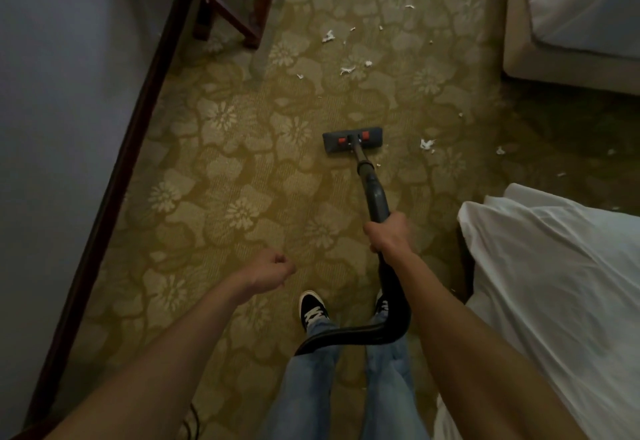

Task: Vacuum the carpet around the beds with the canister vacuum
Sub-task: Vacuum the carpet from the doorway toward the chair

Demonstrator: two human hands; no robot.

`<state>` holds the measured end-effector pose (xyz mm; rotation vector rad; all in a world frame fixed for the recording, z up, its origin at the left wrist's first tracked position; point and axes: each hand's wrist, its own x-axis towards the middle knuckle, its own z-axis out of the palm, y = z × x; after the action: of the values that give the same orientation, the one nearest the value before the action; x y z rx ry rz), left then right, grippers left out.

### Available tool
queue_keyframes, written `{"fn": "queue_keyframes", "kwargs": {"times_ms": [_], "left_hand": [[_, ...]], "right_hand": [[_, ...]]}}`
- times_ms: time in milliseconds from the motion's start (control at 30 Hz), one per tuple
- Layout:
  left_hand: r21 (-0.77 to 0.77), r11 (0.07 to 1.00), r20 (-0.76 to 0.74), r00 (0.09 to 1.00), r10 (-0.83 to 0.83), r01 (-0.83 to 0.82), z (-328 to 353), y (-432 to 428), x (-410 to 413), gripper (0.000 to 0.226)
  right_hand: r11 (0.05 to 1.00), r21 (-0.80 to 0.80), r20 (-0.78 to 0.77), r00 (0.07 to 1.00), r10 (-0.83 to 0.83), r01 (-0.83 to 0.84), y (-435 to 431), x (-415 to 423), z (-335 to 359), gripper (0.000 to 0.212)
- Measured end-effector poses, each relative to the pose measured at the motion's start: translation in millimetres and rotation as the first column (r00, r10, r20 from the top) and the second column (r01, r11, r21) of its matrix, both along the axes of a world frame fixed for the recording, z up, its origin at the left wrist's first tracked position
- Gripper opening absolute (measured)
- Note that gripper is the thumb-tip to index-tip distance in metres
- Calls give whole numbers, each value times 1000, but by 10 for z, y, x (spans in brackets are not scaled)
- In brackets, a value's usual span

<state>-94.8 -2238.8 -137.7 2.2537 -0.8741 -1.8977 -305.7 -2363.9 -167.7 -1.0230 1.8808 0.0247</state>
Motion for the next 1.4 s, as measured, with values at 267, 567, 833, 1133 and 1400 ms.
{"fn": "queue_keyframes", "kwargs": {"times_ms": [267,567,833,1133,1400], "left_hand": [[-10,1000,-9,1000,-7,7,37,-110,-223,24],[-9,1000,-28,999,-22,22,34,-22,-170,20],[-30,998,16,998,-54,54,72,-66,4,22],[-14,995,-15,995,-102,102,58,-56,-153,19],[-19,993,-34,993,-113,113,108,-161,-101,19]], "right_hand": [[999,30,23,999,-22,21,56,-183,-68,20],[999,35,52,999,-9,7,137,-171,-67,33],[999,1,-48,998,-44,44,287,-353,-31,32],[995,36,-88,992,-94,98,602,-507,52,31],[992,66,-102,990,-102,109,989,-576,114,30]]}}
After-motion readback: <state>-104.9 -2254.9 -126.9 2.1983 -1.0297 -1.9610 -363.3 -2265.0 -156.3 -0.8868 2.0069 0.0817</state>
